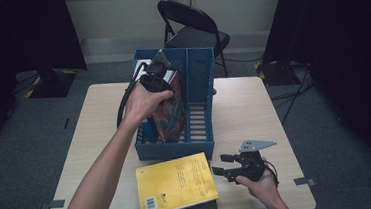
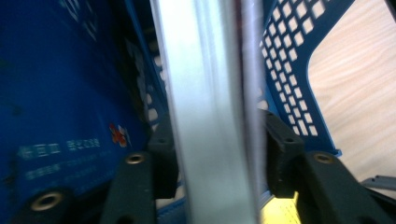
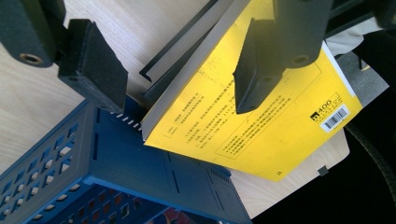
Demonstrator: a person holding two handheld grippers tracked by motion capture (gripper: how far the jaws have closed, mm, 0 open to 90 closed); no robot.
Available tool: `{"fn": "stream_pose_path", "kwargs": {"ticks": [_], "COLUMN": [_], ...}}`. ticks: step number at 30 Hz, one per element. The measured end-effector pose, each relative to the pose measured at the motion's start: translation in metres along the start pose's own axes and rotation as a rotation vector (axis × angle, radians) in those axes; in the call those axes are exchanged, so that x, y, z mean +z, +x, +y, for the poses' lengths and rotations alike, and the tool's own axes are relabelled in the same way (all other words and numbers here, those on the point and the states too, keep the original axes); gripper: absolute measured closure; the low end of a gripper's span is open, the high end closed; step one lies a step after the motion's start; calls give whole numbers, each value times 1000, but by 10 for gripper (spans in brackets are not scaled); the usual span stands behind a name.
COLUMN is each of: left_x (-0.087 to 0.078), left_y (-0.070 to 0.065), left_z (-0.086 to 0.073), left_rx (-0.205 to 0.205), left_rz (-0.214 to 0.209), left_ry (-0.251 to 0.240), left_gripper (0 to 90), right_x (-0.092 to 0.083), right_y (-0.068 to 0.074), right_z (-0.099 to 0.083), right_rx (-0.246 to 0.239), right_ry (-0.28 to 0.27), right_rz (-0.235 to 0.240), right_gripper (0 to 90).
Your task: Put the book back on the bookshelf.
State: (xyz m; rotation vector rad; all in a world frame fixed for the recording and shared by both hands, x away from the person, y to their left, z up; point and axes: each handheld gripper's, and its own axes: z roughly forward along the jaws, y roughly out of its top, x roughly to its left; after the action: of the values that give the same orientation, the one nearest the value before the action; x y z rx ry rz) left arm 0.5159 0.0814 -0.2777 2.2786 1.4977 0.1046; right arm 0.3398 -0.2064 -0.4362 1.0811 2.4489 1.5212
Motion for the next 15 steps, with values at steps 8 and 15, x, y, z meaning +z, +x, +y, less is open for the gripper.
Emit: {"fn": "stream_pose_path", "kwargs": {"ticks": [8, 15], "left_x": [6, 6], "left_y": [4, 3], "left_z": [3, 7], "left_rx": [-18, -42], "left_rz": [37, 28], "left_ry": [25, 25], "left_gripper": [712, 739], "right_x": [-1, -3], "right_y": [-2, -3], "right_z": [0, -1], "right_rx": [4, 10], "right_ry": [-2, -3], "right_rz": [-1, -6], "right_gripper": [344, 344]}}
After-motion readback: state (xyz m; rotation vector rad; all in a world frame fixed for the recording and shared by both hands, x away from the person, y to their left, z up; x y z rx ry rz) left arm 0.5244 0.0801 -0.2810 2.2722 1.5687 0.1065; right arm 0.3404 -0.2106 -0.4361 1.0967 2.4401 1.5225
